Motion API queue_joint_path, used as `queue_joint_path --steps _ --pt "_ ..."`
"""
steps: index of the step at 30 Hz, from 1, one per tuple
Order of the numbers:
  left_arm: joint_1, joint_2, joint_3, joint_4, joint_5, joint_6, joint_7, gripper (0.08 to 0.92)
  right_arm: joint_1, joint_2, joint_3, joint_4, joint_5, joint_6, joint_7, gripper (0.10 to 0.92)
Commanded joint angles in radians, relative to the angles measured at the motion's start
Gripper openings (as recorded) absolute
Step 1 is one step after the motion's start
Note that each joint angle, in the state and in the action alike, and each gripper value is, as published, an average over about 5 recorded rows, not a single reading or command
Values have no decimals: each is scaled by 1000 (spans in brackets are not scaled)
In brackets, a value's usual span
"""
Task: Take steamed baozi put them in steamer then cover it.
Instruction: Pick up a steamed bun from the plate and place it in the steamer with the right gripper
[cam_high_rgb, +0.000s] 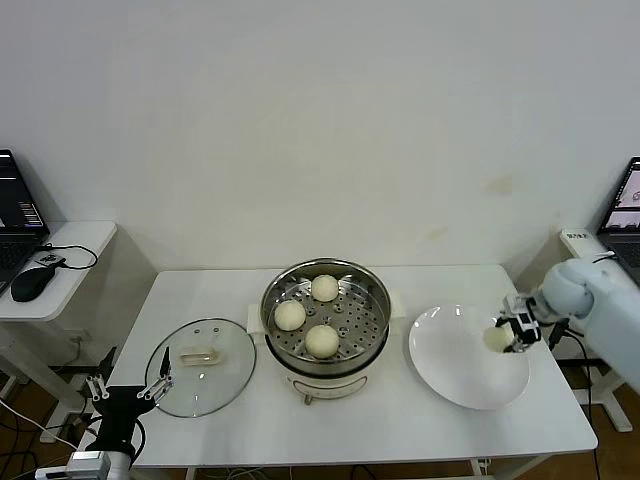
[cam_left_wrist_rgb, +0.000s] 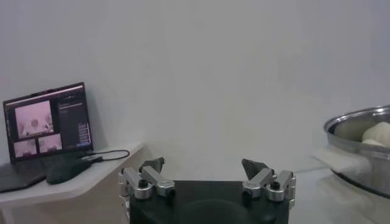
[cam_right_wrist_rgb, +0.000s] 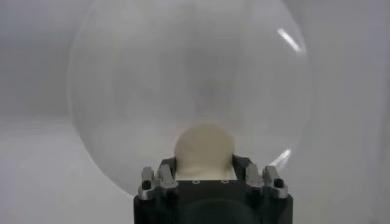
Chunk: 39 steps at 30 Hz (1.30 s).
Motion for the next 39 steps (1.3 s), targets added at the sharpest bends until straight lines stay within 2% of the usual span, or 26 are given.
queue_joint_path --steps 1,8,18,27,39 --pt "-9 2 10 0 1 1 1 823 531 -46 -386 216 315 -128 21 593" --pt "-16 6 13 -12 1 3 4 823 769 153 -592 257 534 -244 117 603" --pt "-16 0 7 -16 4 1 3 823 685 437 -635 171 680 -394 258 611" --pt "-13 -5 -4 -16 2 -3 2 823 572 546 -644 70 670 -452 307 611" --pt "-14 -1 -3 2 0 -13 1 823 499 521 -651 62 577 -483 282 611"
